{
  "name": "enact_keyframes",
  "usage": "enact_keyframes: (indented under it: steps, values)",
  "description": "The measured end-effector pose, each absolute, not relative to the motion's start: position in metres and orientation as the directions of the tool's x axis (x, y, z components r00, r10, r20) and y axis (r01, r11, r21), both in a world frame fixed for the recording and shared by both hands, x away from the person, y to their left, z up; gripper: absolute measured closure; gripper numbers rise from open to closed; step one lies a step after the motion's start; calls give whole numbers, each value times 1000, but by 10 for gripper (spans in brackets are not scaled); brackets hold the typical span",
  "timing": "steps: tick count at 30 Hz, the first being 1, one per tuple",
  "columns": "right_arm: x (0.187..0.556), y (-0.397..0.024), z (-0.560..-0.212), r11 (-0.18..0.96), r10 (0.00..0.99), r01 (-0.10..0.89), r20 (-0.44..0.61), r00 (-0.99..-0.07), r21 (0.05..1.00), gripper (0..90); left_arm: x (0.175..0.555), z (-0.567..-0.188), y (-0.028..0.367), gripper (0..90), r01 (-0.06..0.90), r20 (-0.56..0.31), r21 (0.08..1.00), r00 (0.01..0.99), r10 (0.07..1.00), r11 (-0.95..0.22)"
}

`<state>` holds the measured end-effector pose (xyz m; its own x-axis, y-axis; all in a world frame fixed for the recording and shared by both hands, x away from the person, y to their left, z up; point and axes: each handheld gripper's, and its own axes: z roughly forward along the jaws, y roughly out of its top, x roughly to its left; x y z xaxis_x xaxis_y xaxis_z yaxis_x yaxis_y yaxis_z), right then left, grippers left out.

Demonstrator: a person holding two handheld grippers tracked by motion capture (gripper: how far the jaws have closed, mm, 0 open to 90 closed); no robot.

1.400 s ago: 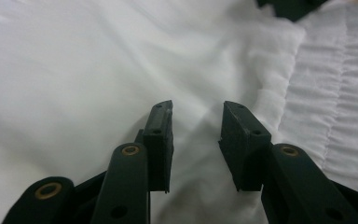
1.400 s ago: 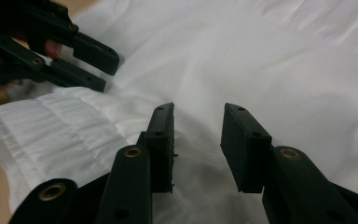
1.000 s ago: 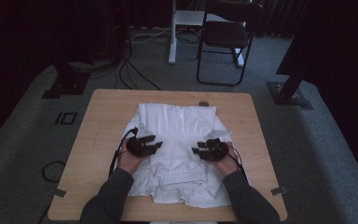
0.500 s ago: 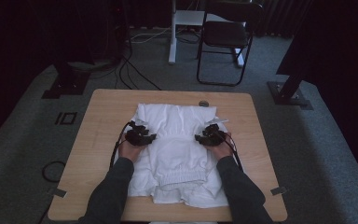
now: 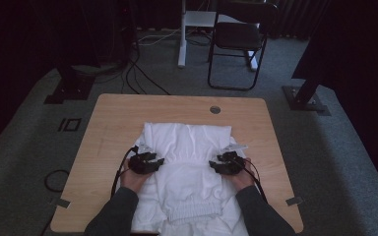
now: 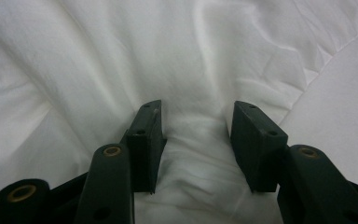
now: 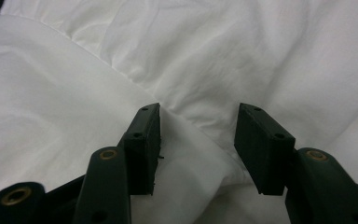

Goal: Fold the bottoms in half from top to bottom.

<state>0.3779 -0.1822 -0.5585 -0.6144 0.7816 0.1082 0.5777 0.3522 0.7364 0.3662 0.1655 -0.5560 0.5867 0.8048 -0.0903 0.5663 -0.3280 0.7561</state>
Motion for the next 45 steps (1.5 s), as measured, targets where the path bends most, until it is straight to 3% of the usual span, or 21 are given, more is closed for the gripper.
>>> enact_keyframes:
  steps: [5,9,14,15,19,24,27,29,31,34,37,42,45]
  values:
    - [365,-189,-561,347,761,566,128,-637,748,503,358,-544,169,544,558,-95,757,609,787,-340]
    - [367,-190,-561,329,763,575,148,-629,749,508,386,-518,178,440,527,-37,796,533,845,-298]
    - [366,-191,-562,327,761,566,144,-632,757,511,432,-508,186,310,558,-8,789,428,904,-257]
    - [366,-191,-563,321,760,566,150,-632,759,515,455,-515,189,310,584,-7,773,398,917,-247]
    - [366,-194,-564,306,756,565,165,-634,767,523,479,-531,192,276,638,-37,739,357,933,-216]
    - [366,-195,-565,297,754,565,174,-633,770,526,486,-541,190,275,654,-31,721,361,932,-229]
    - [366,-195,-565,299,755,564,171,-633,770,526,487,-548,194,275,678,-93,711,355,930,-188]
    - [366,-195,-565,298,755,564,171,-633,770,526,486,-549,194,283,672,-90,715,361,928,-192]
    - [366,-195,-565,296,756,564,172,-632,771,527,484,-547,194,344,679,-101,707,375,921,-199]
    - [366,-195,-565,294,755,563,173,-632,772,526,481,-545,191,547,682,-114,697,411,904,-222]
    - [365,-195,-565,293,756,564,174,-631,772,526,479,-546,190,692,690,-145,691,424,894,-215]
    - [366,-195,-564,297,754,577,184,-631,761,528,478,-545,190,757,689,-149,688,439,886,-226]
    - [373,-197,-556,326,737,608,208,-643,724,651,479,-546,191,756,691,-159,689,439,884,-219]
